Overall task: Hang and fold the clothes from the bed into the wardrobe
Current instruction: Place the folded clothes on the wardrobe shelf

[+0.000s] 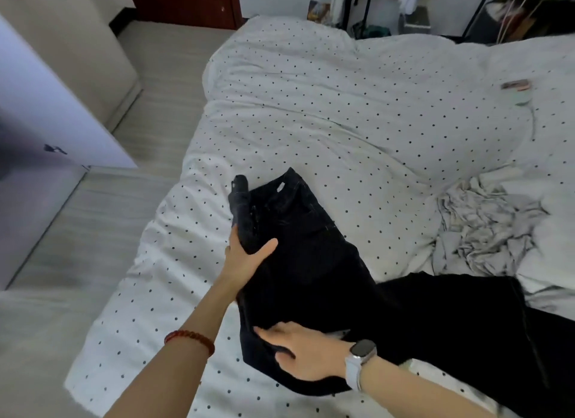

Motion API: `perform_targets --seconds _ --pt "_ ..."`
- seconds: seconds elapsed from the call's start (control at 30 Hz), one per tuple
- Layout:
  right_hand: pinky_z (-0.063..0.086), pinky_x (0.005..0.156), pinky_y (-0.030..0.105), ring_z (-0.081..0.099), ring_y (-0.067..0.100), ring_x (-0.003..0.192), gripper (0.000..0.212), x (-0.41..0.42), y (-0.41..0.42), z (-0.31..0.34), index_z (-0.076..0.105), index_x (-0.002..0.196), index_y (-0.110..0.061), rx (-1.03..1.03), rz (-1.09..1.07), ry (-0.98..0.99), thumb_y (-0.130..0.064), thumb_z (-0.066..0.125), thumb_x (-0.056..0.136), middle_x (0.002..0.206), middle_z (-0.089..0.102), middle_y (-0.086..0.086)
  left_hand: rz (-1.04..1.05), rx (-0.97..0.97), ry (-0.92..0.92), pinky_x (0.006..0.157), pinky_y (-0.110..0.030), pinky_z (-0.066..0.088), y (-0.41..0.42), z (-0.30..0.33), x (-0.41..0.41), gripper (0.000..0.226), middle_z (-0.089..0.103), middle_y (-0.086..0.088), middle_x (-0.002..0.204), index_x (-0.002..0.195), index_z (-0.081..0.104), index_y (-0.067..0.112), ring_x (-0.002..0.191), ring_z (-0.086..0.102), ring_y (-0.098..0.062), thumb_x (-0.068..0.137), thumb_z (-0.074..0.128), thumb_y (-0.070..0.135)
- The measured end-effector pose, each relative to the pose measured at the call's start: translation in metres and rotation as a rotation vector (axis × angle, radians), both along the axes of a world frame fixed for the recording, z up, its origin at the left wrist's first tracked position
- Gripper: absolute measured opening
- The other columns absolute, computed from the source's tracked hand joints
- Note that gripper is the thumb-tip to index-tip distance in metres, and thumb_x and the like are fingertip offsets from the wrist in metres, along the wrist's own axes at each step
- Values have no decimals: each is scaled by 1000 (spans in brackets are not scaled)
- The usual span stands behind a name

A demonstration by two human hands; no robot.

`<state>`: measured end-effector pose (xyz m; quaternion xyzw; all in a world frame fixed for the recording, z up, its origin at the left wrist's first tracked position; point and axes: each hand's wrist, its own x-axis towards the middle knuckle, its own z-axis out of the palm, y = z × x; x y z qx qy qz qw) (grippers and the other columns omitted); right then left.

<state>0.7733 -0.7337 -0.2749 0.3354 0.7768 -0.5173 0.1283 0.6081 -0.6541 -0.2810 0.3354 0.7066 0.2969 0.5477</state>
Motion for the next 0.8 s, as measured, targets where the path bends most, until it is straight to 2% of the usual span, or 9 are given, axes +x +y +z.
perform_targets --seconds 0.1,0.2,0.33,0.37,0.43,0.53,0.63,0.73,0.8 --pt "34 106 36 41 19 125 45 5 39 -10 52 131 -19 289 -381 -20 -25 31 92 133 51 0 -58 -21 203 95 -42 46 23 -13 -9 99 37 -12 139 147 12 24 114 49 -28 71 75 29" --pt "33 106 36 36 22 130 44 25 96 -21 42 138 -14 615 -670 -285 -25 38 96 139 43 5 104 -46 137 82 -35 46 46 -22 -9 77 42 -14 134 145 15 17 103 51 -28 83 61 11" --pt "30 109 41 24 31 138 70 28 155 -41 10 148 -6 280 -882 -526 -35 46 95 152 21 14 172 -128 -21 96 -51 46 76 -42 -22 55 49 -11 133 147 19 28 111 54 -34 97 42 20" --pt "34 106 40 31 33 135 70 28 163 -47 13 146 -3 202 -927 -538 -33 48 94 149 27 17 142 -127 -36 97 -52 46 77 -44 -26 50 51 -12 132 147 24 28 112 54 -35 99 37 20" --pt "44 90 36 52 32 114 46 24 172 -48 40 130 2 147 -922 -578 -26 48 94 129 50 19 84 -77 -31 99 -52 44 76 -42 -35 43 54 -15 128 144 34 23 113 54 -36 101 32 18" --pt "42 70 33 57 27 89 18 8 178 -31 50 100 -8 243 -887 -489 -24 42 96 96 59 5 129 50 -50 99 -42 45 95 -17 -50 36 58 -10 121 136 46 12 109 55 -27 102 33 14" --pt "33 63 32 49 24 75 20 -1 202 15 38 84 -12 526 -950 -356 -27 40 98 70 41 -6 181 200 -105 92 -35 46 136 29 -60 31 59 -7 115 126 52 8 103 56 -22 102 34 14" --pt "39 67 36 53 27 78 16 13 244 60 46 88 -9 687 -1249 -136 -22 43 97 78 52 0 177 407 -104 96 -31 44 188 71 -60 32 57 -1 118 129 50 9 113 54 -19 102 35 18" --pt "43 78 37 56 30 96 21 38 285 87 52 110 -7 708 -1467 -25 -20 44 96 104 59 10 119 483 -79 103 -31 38 235 93 -57 43 47 -3 137 143 34 16 126 45 -20 101 39 25"
